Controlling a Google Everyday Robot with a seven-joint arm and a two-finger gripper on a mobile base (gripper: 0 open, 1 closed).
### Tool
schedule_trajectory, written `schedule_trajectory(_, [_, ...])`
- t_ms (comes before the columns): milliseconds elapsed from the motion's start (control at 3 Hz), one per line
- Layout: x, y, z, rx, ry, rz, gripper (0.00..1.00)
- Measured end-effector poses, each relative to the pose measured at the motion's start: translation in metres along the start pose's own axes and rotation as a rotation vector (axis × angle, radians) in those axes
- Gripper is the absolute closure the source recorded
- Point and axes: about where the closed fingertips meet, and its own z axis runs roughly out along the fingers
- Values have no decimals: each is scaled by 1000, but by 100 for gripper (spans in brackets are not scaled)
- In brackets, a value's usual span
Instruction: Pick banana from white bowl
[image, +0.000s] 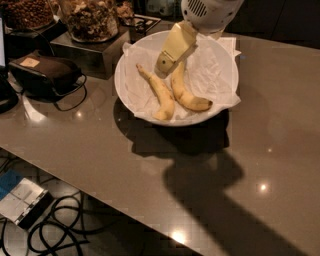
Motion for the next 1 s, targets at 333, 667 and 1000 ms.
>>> schedule_trajectory(333, [0, 0, 0, 0, 0, 0, 0])
schedule_trajectory(667, [3, -8, 17, 5, 22, 0, 0])
schedule_trajectory(1000, [8, -23, 37, 3, 52, 11, 0])
